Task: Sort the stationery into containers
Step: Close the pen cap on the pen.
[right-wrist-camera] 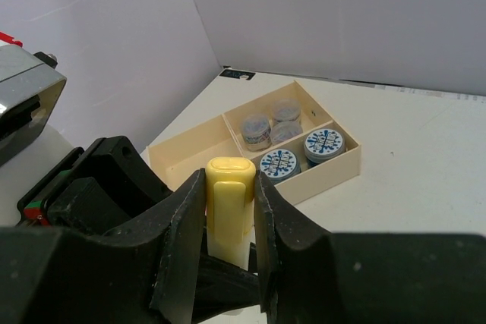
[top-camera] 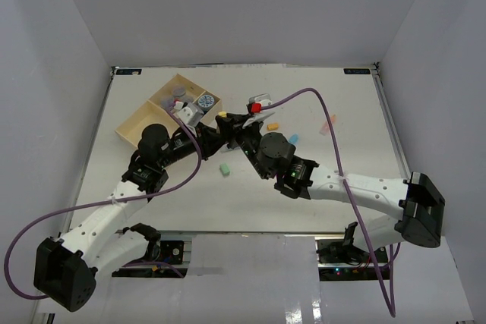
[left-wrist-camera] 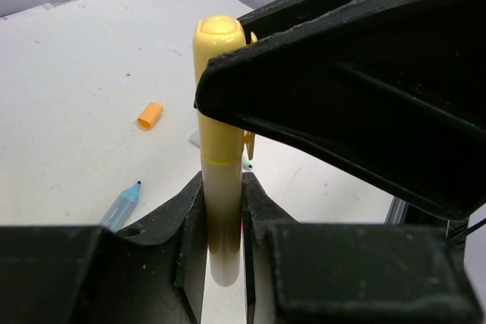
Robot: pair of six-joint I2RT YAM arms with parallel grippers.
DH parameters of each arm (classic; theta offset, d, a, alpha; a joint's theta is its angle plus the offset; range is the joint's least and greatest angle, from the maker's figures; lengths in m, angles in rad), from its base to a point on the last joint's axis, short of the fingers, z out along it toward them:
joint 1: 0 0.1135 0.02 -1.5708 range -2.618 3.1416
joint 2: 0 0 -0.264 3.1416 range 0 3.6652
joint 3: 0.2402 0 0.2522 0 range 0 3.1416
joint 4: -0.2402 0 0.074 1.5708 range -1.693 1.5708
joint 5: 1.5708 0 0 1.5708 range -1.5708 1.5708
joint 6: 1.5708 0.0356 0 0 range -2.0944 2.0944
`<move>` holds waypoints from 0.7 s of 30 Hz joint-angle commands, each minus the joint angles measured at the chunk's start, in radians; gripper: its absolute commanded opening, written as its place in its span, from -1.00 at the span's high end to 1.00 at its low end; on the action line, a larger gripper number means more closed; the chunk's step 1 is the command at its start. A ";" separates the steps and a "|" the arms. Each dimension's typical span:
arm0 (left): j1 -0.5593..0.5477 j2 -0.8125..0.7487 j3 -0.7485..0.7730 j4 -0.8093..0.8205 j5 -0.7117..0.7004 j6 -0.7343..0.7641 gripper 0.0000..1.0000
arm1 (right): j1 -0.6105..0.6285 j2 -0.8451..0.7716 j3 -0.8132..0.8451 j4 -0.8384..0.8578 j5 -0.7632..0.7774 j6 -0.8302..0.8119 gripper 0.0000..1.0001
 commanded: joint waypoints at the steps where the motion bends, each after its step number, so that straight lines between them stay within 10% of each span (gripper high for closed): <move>1: 0.008 -0.063 0.017 0.123 -0.008 0.032 0.97 | 0.014 -0.019 0.001 -0.193 0.021 0.036 0.76; 21: 0.006 -0.013 0.138 0.229 0.029 0.034 1.00 | 0.014 0.044 0.041 -0.578 -0.147 0.194 0.85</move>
